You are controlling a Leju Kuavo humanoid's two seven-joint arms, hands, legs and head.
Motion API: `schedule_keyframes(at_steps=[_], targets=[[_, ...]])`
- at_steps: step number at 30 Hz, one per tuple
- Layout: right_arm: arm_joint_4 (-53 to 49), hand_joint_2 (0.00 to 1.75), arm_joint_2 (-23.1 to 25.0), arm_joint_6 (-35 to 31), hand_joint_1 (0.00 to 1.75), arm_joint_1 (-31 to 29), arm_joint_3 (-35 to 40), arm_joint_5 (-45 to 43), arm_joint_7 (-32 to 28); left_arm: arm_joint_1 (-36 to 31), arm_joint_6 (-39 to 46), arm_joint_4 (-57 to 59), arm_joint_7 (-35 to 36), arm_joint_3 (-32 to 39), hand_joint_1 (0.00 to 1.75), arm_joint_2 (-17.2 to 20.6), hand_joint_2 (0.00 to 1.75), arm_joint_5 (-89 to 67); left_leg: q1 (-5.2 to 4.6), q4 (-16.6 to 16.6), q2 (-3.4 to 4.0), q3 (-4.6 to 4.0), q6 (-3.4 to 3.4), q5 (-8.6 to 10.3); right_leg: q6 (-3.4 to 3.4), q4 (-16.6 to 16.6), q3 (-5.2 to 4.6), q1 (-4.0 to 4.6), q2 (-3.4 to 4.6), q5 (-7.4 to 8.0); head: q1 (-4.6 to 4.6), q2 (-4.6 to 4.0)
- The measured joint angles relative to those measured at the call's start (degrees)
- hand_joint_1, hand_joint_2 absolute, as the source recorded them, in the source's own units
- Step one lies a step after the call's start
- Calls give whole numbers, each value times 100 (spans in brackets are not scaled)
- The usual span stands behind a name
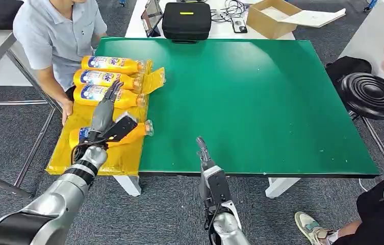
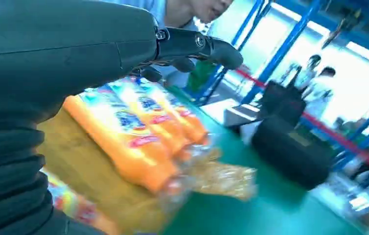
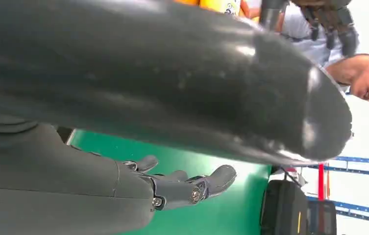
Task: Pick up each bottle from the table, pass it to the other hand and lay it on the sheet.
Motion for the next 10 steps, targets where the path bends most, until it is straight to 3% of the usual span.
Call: schedule_keyframes(at_steps=[10], targets=[[-4, 0, -7, 4, 0, 60, -6, -67, 0, 272, -362, -484, -207, 122, 0, -74, 175, 873, 0, 0, 4, 0, 0, 0, 0, 0, -2, 0, 1, 0, 0, 0]])
